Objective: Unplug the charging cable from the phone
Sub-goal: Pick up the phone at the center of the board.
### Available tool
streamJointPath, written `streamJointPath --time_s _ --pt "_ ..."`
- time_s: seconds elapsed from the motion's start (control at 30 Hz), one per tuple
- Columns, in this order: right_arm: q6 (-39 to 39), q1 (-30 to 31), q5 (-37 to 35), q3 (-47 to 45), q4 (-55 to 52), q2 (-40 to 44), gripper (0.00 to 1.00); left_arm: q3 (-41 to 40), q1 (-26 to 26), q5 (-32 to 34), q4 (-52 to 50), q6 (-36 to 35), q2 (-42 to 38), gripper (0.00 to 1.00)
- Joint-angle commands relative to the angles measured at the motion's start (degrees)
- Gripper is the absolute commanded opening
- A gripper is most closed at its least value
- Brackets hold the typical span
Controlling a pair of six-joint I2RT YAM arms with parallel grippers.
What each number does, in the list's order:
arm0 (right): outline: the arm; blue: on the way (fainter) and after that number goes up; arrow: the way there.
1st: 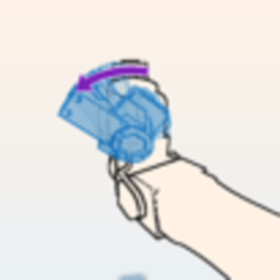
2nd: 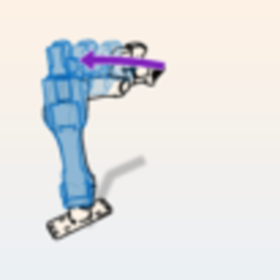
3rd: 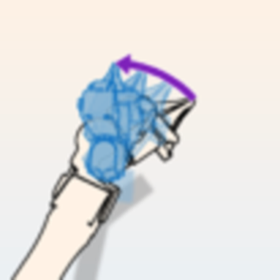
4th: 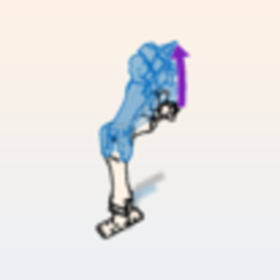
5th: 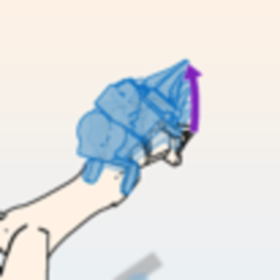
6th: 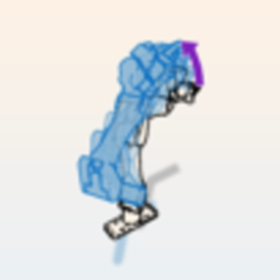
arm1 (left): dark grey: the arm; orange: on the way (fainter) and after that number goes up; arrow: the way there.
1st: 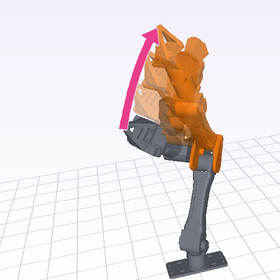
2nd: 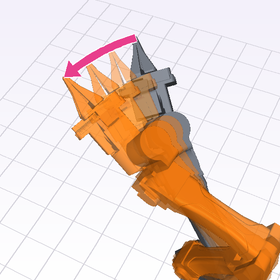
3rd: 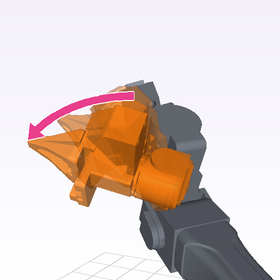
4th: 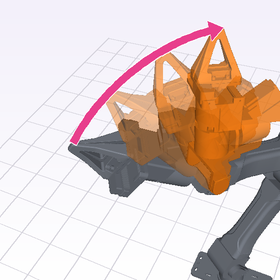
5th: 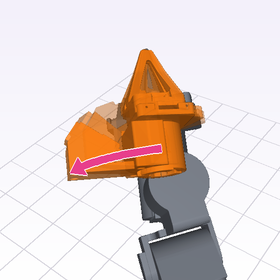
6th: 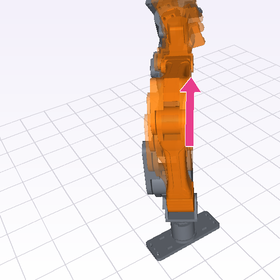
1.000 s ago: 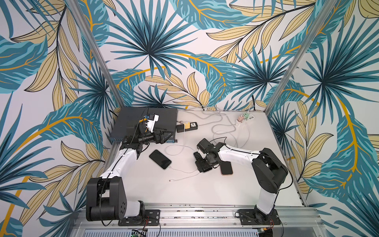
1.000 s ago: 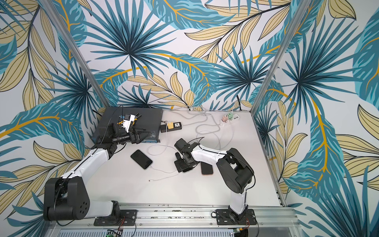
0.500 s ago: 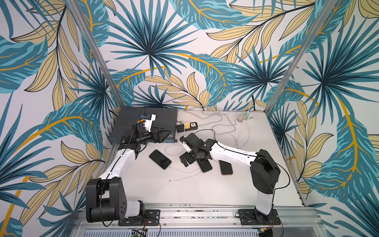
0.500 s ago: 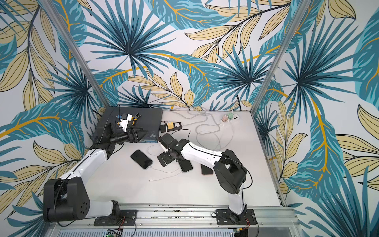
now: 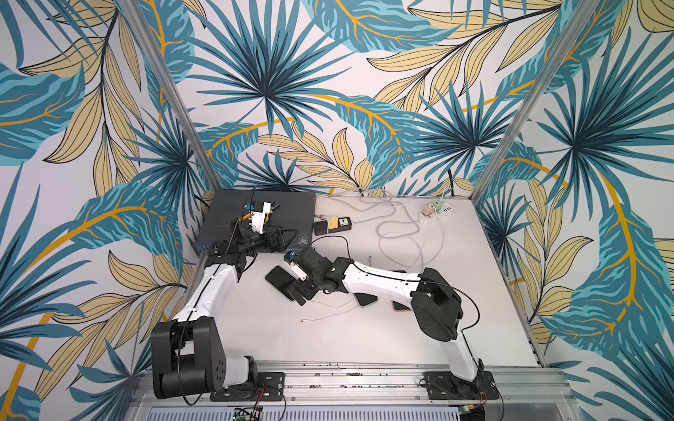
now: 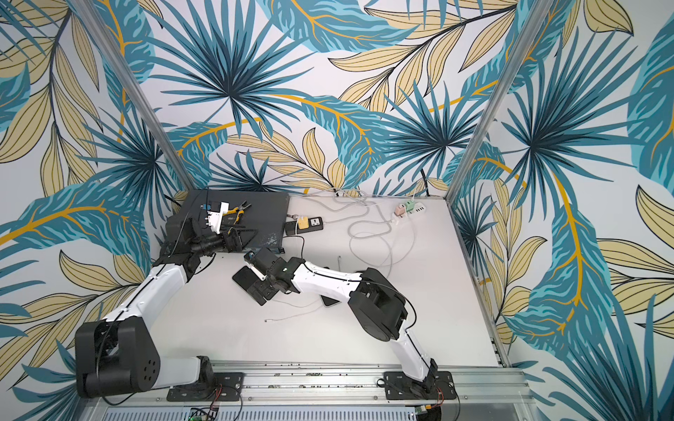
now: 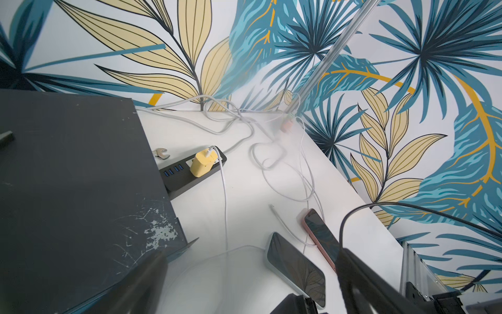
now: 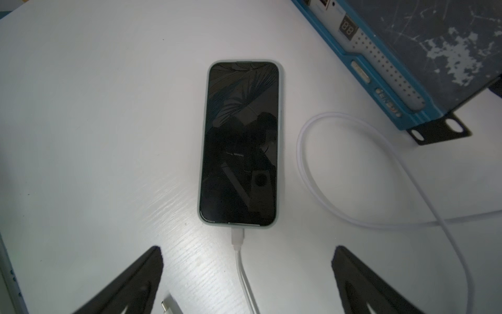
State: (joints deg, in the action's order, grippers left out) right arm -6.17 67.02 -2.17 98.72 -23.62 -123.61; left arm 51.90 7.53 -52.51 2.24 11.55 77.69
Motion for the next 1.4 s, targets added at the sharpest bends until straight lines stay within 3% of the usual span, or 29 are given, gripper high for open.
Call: streamJointPath --time_s 0.0,0.4,1.1,1.37 --pt "0.93 0.42 -0.05 2.77 1.24 -3.20 1.00 1.76 1.64 2.65 -1.42 -1.62 -1.32 1.00" --pt "1.15 0.47 1.53 11.33 -1.29 -11.38 1.00 1.80 5.10 3.78 -1.33 -0.26 -0.70 1.00" --pt "3.03 1.22 -1.12 20.33 -8.01 -20.03 0.99 1.80 5.30 3.95 -1.52 -0.21 -0.70 1.00" --pt "3.92 2.04 -3.96 22.24 -9.96 -21.64 0.87 1.80 5.30 3.90 -1.52 -0.20 -0.71 1.00"
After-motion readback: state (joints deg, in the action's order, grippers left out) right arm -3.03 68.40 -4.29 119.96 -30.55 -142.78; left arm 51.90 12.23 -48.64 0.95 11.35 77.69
